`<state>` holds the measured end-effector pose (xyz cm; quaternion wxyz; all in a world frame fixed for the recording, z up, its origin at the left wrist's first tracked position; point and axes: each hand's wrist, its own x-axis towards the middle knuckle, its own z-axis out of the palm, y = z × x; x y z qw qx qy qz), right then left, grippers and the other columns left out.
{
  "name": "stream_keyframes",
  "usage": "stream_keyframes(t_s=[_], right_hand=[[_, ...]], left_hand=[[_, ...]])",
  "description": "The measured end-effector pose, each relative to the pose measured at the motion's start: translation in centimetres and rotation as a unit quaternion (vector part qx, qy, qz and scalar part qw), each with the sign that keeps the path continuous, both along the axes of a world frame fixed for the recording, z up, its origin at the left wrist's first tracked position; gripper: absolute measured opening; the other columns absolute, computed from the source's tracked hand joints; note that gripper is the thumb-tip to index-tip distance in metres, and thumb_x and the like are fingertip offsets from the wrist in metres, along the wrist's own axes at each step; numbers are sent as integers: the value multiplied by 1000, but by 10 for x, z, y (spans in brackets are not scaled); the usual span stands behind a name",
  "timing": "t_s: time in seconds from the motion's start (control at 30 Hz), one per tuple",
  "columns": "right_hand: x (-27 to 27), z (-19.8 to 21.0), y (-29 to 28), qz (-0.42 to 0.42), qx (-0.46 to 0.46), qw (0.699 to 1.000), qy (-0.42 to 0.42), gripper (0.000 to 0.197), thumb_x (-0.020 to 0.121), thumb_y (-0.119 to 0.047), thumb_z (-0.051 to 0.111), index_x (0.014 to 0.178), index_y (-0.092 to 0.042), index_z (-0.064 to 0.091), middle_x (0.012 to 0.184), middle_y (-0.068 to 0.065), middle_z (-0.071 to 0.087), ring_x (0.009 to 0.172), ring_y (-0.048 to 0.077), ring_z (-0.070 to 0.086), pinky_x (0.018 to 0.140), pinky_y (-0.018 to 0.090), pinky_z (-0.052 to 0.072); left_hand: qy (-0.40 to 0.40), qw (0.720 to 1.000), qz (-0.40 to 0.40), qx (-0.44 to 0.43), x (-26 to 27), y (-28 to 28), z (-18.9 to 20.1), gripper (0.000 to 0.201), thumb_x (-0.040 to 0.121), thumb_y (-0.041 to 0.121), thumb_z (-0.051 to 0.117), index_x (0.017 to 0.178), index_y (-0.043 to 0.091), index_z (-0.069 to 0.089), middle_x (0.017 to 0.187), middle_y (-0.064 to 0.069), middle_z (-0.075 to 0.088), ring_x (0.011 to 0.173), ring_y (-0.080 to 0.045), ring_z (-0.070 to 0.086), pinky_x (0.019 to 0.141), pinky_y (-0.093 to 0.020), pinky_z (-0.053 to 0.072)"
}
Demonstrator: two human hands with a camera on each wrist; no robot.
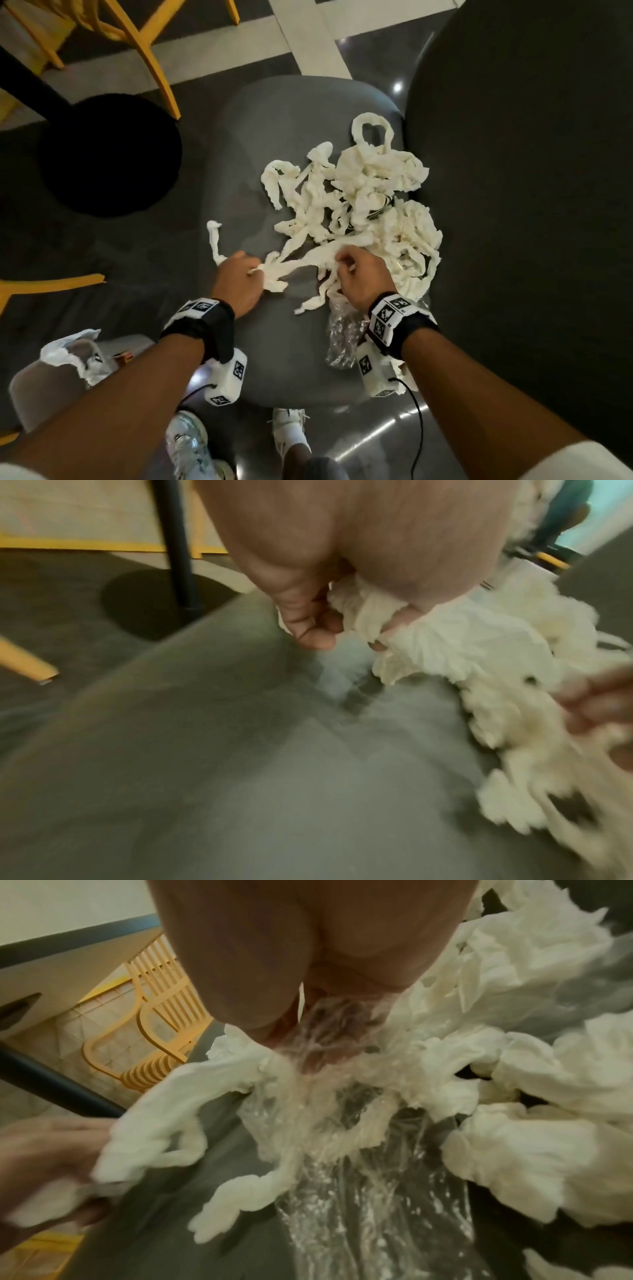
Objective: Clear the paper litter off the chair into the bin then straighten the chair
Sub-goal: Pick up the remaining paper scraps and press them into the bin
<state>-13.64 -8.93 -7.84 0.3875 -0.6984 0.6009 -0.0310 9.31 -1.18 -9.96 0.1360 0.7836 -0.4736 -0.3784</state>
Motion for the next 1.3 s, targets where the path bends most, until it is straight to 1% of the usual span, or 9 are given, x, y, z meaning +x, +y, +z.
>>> stream_keyframes(t_s=[0.17, 0.3, 0.43, 0.6, 0.73, 0.83, 0.97, 1.1, 1.3], right_hand=[[10, 1, 1, 24, -16, 999, 25, 16, 88, -23, 54, 96, -20, 66, 91, 2, 71, 85, 24, 66, 81, 41, 56], [33, 8, 5, 56, -47, 996, 59, 18, 88, -39, 52, 82, -23, 59, 77, -5, 65, 78, 23, 63, 76, 36, 53], [60, 19, 7, 140, -118, 979, 85, 23, 88, -41, 54, 105, -25, 55, 109, -1, 55, 91, 20, 59, 75, 37, 54], [116, 20, -17, 270, -202, 938, 76, 53, 80, -8, 59, 130, -20, 48, 140, 6, 43, 115, 30, 52, 91, 45, 53], [158, 19, -41, 353, -130, 915, 147, 89, 77, -36, 73, 150, -37, 21, 164, 1, 10, 146, 36, 23, 109, 56, 35], [169, 9, -48, 391, -56, 890, 227, 100, 70, -47, 78, 149, -45, 17, 164, 2, 4, 149, 37, 16, 113, 57, 30], [164, -9, -40, 399, -55, 878, 259, 63, 84, -15, 63, 142, -30, 41, 147, 9, 33, 133, 37, 40, 98, 50, 49], [161, -9, -38, 383, -63, 890, 238, 35, 90, -4, 45, 118, -15, 62, 118, 13, 59, 110, 38, 63, 90, 42, 54], [161, 2, -26, 274, -33, 952, 135, 28, 84, -4, 49, 105, -12, 67, 102, 16, 71, 98, 36, 65, 81, 30, 48]], left_hand=[[-17, 979, 199, 33, 73, 33, 16, 45, 77, 21, 33, 80, -10, 66, 97, -30, 65, 93, -44, 60, 80, -41, 44], [-28, 955, 290, 50, 90, 49, 33, 47, 83, 39, 42, 52, 6, 55, 65, -20, 60, 74, -38, 58, 69, -39, 41], [-26, 978, 199, 61, 85, 64, 31, 38, 86, 29, 63, 60, 2, 63, 75, -13, 61, 79, -31, 60, 74, -35, 44], [54, 975, 209, 55, 76, 72, 26, 6, 77, 9, 66, 77, 11, 72, 90, 0, 67, 71, -15, 64, 65, -21, 45], [80, 965, 244, 49, 79, 73, 32, 11, 76, 4, 61, 66, 3, 58, 60, -7, 59, 42, -7, 52, 40, -17, 40], [78, 967, 240, 47, 88, 76, 30, 13, 75, 11, 62, 80, 18, 52, 69, -3, 63, 57, -20, 59, 50, -27, 44], [68, 982, 166, 64, 94, 85, 33, 26, 74, 42, 66, 95, 34, 55, 78, 3, 68, 66, -16, 66, 63, -29, 52], [-34, 989, -65, 130, 77, 84, 31, 61, 55, 82, 61, 94, 36, 50, 95, 13, 59, 82, -14, 60, 73, -33, 51], [-59, 975, -173, 124, 50, 93, 7, 38, 82, 51, 60, 108, 26, 48, 114, 1, 48, 96, -30, 62, 79, -39, 49]])
